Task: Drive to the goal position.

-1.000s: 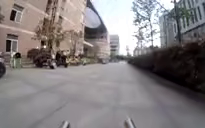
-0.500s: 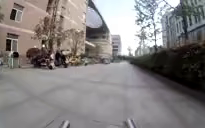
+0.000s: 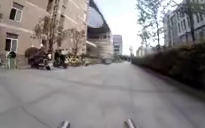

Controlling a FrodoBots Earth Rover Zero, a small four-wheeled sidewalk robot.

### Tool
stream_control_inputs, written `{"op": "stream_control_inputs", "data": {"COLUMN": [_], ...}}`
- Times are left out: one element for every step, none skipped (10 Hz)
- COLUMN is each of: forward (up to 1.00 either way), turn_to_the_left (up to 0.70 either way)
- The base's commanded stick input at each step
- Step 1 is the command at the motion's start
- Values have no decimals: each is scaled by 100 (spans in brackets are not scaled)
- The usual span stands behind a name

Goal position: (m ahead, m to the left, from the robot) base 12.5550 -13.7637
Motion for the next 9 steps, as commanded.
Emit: {"op": "stream_control_inputs", "data": {"forward": [70,70,70,70,70,70,70,70,70], "turn_to_the_left": [-14,-14,-14,-14,-14,-14,-14,-14,-14]}}
